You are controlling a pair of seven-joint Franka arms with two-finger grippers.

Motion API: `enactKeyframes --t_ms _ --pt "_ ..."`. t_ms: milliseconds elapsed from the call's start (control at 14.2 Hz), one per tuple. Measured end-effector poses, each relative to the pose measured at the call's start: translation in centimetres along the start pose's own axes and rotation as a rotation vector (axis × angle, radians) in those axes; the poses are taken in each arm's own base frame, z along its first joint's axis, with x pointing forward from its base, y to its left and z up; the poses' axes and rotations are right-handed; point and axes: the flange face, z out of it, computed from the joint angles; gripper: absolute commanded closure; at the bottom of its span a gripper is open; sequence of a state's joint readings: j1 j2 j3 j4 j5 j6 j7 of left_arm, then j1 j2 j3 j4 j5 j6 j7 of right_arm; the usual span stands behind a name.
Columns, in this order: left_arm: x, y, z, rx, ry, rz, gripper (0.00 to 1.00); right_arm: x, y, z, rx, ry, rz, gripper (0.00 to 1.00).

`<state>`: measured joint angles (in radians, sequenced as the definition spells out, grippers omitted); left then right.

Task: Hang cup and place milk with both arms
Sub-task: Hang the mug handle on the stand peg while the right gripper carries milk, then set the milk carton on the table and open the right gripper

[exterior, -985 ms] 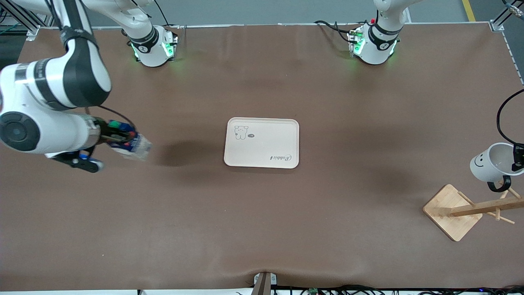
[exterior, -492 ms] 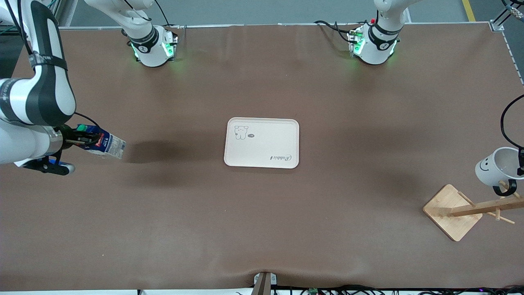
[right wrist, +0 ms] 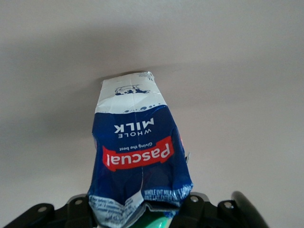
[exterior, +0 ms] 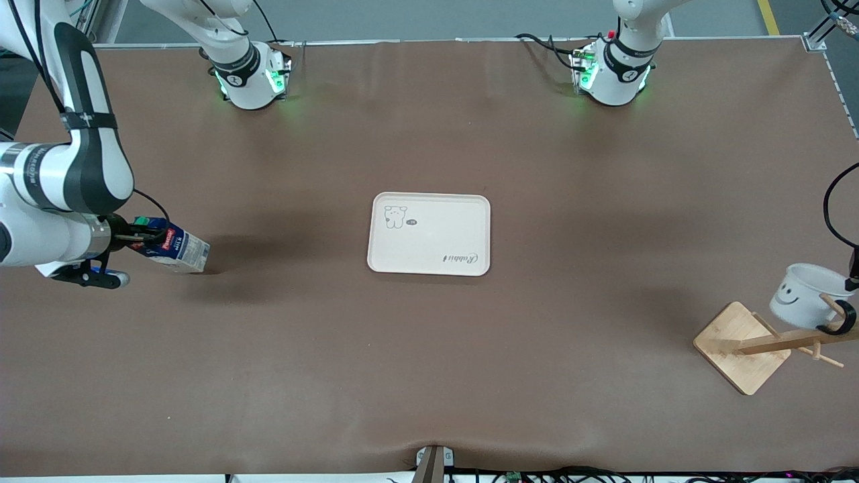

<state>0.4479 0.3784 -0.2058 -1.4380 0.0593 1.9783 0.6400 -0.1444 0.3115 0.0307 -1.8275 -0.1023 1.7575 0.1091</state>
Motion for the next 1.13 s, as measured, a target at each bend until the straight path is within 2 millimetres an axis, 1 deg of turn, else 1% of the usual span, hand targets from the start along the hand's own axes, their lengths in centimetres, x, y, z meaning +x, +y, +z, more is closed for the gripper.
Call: enactKeyframes --t_ms 70,141,211,281,352,633,915,985,1055,1126 --pt "0.1 0.0 -0.1 -0.008 0.007 -0.005 0.00 -0.3 0.3 0.9 0.001 -0.007 0.002 0.98" --pt "0.1 0.0 -0.1 -0.011 0.012 -0.013 0.00 -0.8 0.2 1.5 0.001 -0.015 0.001 0.93" --pt "0.2 0.1 -0.3 -0.011 0.015 -0.032 0.00 -1.1 0.1 1.8 0.000 -0.021 -0.001 0.75" --pt "0.3 0.1 -0.4 -0.011 0.018 -0.062 0.00 -1.4 0.0 2.0 -0.001 -0.024 -0.003 0.35" --pt "0.5 0.4 -0.5 -0.013 0.019 -0.092 0.00 -1.7 0.0 2.1 -0.001 -0.026 -0.005 0.01" --pt "0.6 1.4 -1.5 -0.028 -0.002 -0.199 0.00 -1.8 -0.1 2.1 -0.001 -0.022 -0.007 0.00" --pt "0.6 3.0 -3.9 -0.040 -0.027 -0.299 0.00 -2.0 -0.3 1.9 -0.003 -0.028 -0.011 0.00" --pt "0.6 3.6 -4.6 -0.044 -0.035 -0.333 0.00 -2.2 -0.5 1.4 -0.005 -0.036 -0.015 0.00" --pt "0.9 4.5 -5.4 -0.047 -0.038 -0.368 0.00 -2.3 -0.8 0.3 -0.007 -0.029 -0.020 0.00" --pt "1.2 5.4 -6.1 -0.048 -0.036 -0.401 0.00 -2.1 -1.3 -1.6 -0.007 0.005 -0.027 0.00"
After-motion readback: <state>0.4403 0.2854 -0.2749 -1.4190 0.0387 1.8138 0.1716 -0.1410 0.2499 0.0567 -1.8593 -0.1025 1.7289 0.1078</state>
